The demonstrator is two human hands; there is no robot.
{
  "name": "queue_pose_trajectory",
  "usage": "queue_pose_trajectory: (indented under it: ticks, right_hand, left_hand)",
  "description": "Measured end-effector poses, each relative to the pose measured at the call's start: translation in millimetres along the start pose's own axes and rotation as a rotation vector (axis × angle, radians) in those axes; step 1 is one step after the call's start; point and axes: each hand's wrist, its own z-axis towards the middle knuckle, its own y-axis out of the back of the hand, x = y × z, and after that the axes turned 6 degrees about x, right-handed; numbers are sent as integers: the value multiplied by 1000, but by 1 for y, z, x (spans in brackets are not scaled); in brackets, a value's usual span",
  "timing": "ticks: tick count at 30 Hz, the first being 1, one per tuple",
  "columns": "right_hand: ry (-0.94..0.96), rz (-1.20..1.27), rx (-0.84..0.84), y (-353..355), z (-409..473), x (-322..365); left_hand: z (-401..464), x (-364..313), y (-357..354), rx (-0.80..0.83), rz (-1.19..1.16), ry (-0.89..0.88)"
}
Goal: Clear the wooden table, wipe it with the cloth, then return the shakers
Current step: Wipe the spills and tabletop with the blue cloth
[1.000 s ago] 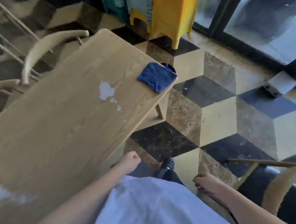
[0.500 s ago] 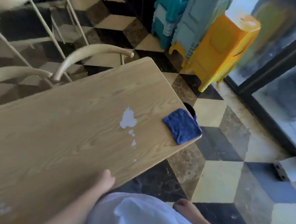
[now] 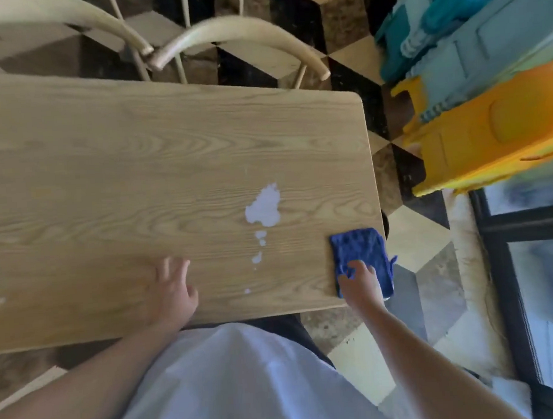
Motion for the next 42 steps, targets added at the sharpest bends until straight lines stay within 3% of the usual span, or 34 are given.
queue_pose_trajectory:
  ticks: [8, 14, 21, 25, 32, 42]
  right_hand:
    - [203, -215, -20, 25, 60, -13]
    - [576, -457, -136, -2, 78, -76]
    - [737, -510, -173, -8, 113, -82]
    - [762, -555, -214, -7, 123, -72]
    - [795, -586, -246, 1, 164, 30]
    - [825, -472, -327, -27, 230, 291]
  left_hand:
    - [6, -48, 20, -20, -133, 214]
    - [26, -69, 16, -204, -111, 195]
    - [99, -104, 10, -420, -136, 150]
    - [130, -128, -6, -516, -187, 296]
    - [130, -130, -9, -510, -165, 335]
    - [132, -131, -8, -487, -98, 372]
